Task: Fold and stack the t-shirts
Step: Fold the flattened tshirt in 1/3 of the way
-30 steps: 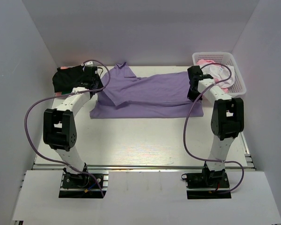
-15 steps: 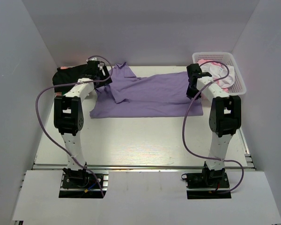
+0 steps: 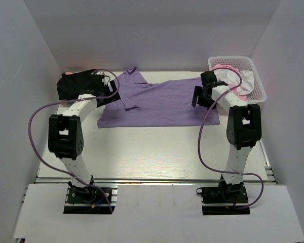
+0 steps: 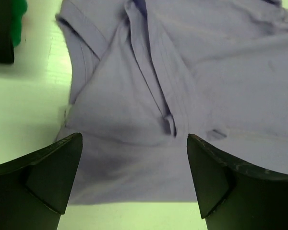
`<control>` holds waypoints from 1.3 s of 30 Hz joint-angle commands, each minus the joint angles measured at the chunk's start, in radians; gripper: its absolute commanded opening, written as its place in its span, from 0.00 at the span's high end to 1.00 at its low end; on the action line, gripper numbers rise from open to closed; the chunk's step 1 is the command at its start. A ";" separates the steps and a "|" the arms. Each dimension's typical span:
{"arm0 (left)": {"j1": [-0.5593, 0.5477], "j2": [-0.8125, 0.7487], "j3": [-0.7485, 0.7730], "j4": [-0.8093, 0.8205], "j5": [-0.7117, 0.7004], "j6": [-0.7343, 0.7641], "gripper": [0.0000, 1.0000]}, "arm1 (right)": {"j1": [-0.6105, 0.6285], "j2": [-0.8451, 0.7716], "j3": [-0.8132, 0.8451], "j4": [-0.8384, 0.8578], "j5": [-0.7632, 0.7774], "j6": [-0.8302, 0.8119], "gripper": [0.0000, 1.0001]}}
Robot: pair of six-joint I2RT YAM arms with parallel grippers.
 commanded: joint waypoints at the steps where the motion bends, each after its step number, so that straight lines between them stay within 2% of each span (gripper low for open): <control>1: -0.006 -0.109 -0.114 0.068 0.061 -0.006 0.00 | 0.021 -0.067 -0.061 0.080 -0.113 -0.027 0.16; 2: -0.006 -0.119 -0.144 0.094 0.116 -0.006 0.00 | 0.021 -0.065 -0.075 0.084 -0.112 -0.014 0.10; 7: 0.005 -0.110 -0.300 0.167 0.206 -0.044 0.00 | 0.024 -0.038 -0.116 0.107 -0.107 0.010 0.10; 11: 0.005 -0.119 -0.399 0.227 0.206 -0.064 0.00 | 0.015 -0.042 -0.199 0.144 -0.116 0.029 0.10; 14: 0.005 -0.119 -0.461 0.181 0.187 -0.082 0.00 | 0.018 -0.058 -0.271 0.157 -0.130 0.036 0.10; 17: 0.005 -0.164 -0.527 0.069 0.166 -0.112 0.00 | 0.021 -0.093 -0.342 0.160 -0.188 0.053 0.10; 23: 0.005 -0.427 -0.756 -0.127 0.049 -0.248 0.00 | 0.060 -0.263 -0.652 0.201 -0.277 0.093 0.10; 24: -0.009 -0.526 -0.793 -0.208 0.029 -0.265 0.00 | 0.065 -0.334 -0.705 0.203 -0.302 0.090 0.10; 26: -0.009 -0.631 -0.802 -0.307 0.020 -0.286 0.00 | 0.094 -0.382 -0.768 0.183 -0.334 0.081 0.10; 29: -0.018 -0.831 -0.788 -0.459 0.006 -0.309 0.00 | 0.155 -0.589 -0.834 0.175 -0.363 0.063 0.10; 31: -0.018 -0.924 -0.773 -0.459 0.037 -0.310 0.00 | 0.189 -0.639 -0.828 0.166 -0.354 0.050 0.10; 32: -0.018 -0.994 -0.764 -0.435 0.060 -0.296 0.00 | 0.203 -0.692 -0.820 0.164 -0.353 0.043 0.10; 34: -0.018 -1.033 -0.764 -0.340 0.097 -0.285 0.00 | 0.214 -0.716 -0.790 0.184 -0.325 0.035 0.10; 36: -0.018 -1.034 -0.764 -0.277 0.120 -0.270 0.00 | 0.223 -0.739 -0.777 0.237 -0.319 0.013 0.10; 39: -0.018 -0.933 -0.742 -0.203 0.198 -0.227 0.00 | 0.226 -0.736 -0.742 0.249 -0.304 -0.010 0.10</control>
